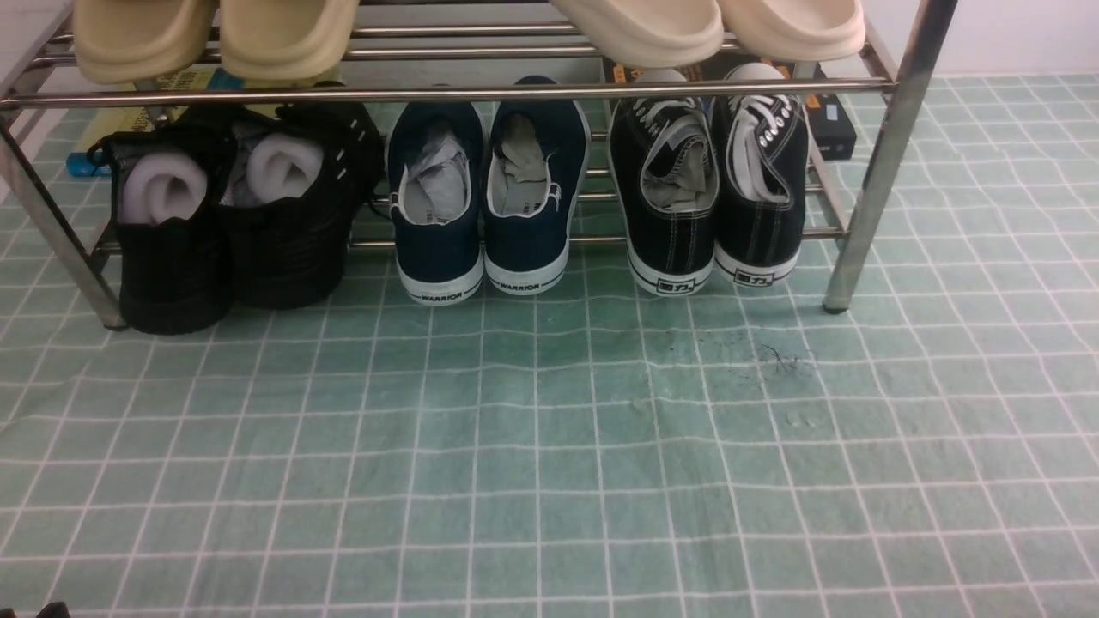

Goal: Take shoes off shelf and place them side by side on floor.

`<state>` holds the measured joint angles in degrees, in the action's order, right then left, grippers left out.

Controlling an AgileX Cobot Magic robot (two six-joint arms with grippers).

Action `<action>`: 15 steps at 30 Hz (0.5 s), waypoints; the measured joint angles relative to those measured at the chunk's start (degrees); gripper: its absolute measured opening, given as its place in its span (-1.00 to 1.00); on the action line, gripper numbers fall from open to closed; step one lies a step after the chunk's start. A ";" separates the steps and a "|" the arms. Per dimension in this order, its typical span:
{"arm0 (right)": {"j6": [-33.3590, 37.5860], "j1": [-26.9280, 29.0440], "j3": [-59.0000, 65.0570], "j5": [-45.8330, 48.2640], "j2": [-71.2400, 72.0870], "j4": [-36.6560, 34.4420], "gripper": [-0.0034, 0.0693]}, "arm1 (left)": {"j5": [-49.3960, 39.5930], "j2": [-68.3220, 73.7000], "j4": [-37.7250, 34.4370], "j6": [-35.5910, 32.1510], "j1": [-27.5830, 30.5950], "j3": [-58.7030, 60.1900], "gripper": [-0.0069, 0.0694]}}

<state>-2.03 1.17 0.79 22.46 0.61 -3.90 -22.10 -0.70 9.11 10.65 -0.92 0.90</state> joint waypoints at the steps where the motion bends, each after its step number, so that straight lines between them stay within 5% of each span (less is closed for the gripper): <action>1: 0.00 0.00 0.00 -0.08 0.00 0.05 -0.24 | 0.00 0.00 0.00 0.00 0.00 0.00 -0.19; 4: -2.62 0.00 0.00 -0.58 0.00 -3.09 -0.24 | 0.00 0.00 0.00 0.00 0.00 0.00 -0.19; 11: -16.01 0.00 0.48 -0.79 0.00 -28.44 -0.24 | 0.00 0.00 0.00 0.00 0.00 0.00 -0.19; 15: -17.12 0.00 0.54 -0.79 0.00 -33.81 -0.24 | 0.00 0.00 0.00 0.00 0.00 0.00 -0.19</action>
<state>-19.15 1.17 1.33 21.67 0.61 -37.71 -22.10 -0.70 9.11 10.65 -0.92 0.90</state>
